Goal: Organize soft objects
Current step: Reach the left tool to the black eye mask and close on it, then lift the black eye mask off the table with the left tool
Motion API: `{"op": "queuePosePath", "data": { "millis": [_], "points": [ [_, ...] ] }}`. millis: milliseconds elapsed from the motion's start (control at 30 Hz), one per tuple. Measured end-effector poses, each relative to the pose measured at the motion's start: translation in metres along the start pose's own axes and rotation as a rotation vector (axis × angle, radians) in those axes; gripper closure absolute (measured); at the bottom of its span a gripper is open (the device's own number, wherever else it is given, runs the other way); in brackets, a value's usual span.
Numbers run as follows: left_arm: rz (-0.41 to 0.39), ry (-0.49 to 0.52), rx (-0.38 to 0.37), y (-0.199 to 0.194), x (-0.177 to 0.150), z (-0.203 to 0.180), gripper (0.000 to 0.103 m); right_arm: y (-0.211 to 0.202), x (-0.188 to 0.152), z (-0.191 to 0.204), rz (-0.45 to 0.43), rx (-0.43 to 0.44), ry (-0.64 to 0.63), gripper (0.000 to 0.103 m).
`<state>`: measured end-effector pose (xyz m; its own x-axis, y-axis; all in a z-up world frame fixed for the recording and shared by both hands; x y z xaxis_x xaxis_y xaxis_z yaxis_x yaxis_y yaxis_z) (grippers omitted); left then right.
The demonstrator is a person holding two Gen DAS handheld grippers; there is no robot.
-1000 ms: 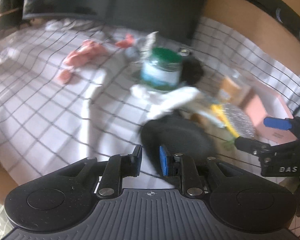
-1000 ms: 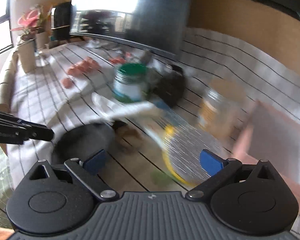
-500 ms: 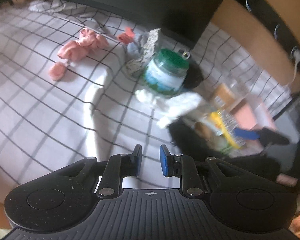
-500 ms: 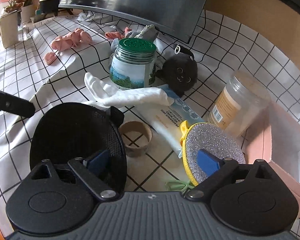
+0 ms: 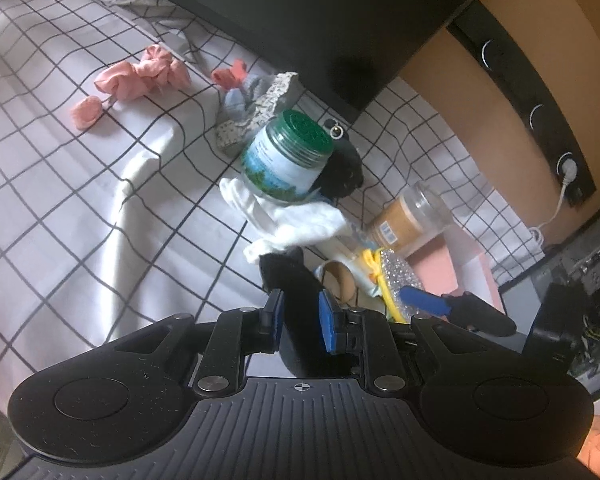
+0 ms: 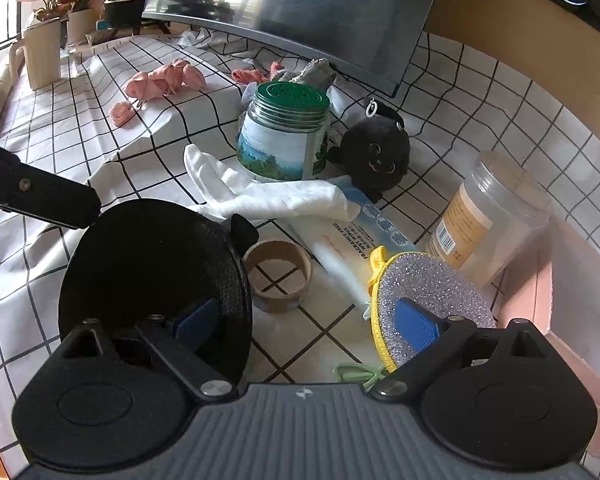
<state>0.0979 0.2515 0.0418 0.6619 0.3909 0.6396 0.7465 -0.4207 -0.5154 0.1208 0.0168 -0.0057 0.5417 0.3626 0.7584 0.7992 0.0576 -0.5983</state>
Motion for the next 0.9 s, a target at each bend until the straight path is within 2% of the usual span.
{"op": "queuePosePath", "data": {
  "millis": [200, 367, 500, 633, 733, 833, 900],
  "points": [
    [-0.009, -0.023, 0.061, -0.004, -0.005, 0.004, 0.081, 0.000, -0.005, 0.001, 0.003, 0.009, -0.006, 0.007],
    [0.003, 0.019, 0.046, 0.007, -0.006, -0.015, 0.081, -0.001, -0.006, 0.002, -0.001, 0.002, -0.029, 0.007],
    [0.002, 0.064, 0.140, 0.018, -0.007, -0.022, 0.081, -0.002, -0.009, 0.000, -0.004, -0.005, -0.034, 0.007],
    [-0.041, 0.078, 0.073, 0.004, 0.000, -0.031, 0.081, -0.005, -0.013, 0.000, -0.009, -0.013, -0.044, 0.007],
    [-0.026, 0.121, 0.033, 0.000, 0.002, -0.039, 0.081, -0.007, -0.013, 0.000, -0.011, -0.013, -0.046, 0.007],
    [-0.014, 0.168, 0.107, 0.006, -0.002, -0.040, 0.081, -0.006, -0.013, 0.000, -0.012, -0.012, -0.046, 0.007],
    [-0.017, 0.159, 0.128, 0.007, -0.004, -0.037, 0.081, -0.007, -0.013, 0.000, -0.013, -0.010, -0.045, 0.007]
  ]
}}
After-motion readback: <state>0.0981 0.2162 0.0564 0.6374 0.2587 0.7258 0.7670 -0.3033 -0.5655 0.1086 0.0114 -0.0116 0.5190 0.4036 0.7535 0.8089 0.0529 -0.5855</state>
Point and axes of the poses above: each gripper's, at about its wrist camera, not at the fingertips, and y roughly the way its jaws point, z to its left, x to its top, the point moved 3 cm from there along y, roughly the way its jaws point, and after that the axes turned 8 degrees about -z, right-handed, at the moved point
